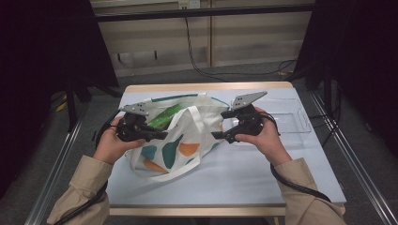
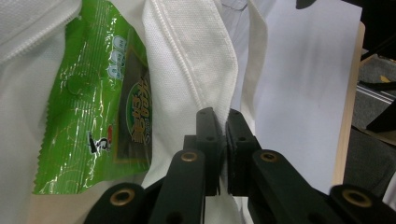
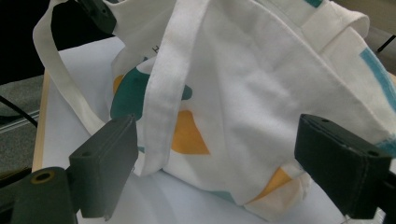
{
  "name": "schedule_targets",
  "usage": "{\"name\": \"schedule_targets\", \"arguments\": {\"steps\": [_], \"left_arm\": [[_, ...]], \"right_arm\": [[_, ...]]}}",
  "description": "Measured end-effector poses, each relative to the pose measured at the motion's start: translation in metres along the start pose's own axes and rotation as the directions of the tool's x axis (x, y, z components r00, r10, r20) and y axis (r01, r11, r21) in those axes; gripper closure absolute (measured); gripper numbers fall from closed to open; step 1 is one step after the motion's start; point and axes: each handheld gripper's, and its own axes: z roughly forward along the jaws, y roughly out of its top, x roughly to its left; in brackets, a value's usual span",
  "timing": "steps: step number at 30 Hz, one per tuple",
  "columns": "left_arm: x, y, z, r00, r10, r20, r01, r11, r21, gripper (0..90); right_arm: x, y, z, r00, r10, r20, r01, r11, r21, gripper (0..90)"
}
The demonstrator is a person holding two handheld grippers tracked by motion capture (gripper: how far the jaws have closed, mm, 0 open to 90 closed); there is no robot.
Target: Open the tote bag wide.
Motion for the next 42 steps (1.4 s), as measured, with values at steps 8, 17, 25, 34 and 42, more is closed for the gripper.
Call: {"name": "schedule_targets", "arguments": {"steps": [8,17,25,34,42], "left_arm": [[-0.003,-0.002,0.010,0.9996,0.000,0.030,0.000,0.9999,0.012,86.3],[-0.003,-0.002,0.013,0.9993,0.010,0.036,-0.011,0.9996,0.025,86.2],[-0.004,-0.003,0.012,0.9991,0.011,0.042,-0.012,0.9997,0.023,86.2],[-0.004,-0.004,0.011,0.9989,0.010,0.047,-0.011,0.9997,0.021,85.7],[-0.002,-0.002,0.005,0.9998,-0.009,0.015,0.009,0.9998,0.016,73.2]], "right_arm": [[0.003,0.004,0.007,0.9998,-0.005,-0.020,0.005,1.000,-0.005,15.1],[0.010,0.011,0.014,0.9988,-0.013,-0.047,0.013,1.000,-0.013,32.3],[0.015,0.013,0.025,0.9982,-0.023,-0.056,0.023,1.000,0.002,43.5],[0.018,0.015,0.029,0.9990,-0.019,-0.040,0.019,1.000,0.011,69.7],[0.019,0.008,0.028,0.9981,-0.015,-0.059,0.016,1.000,0.008,81.5]]}}
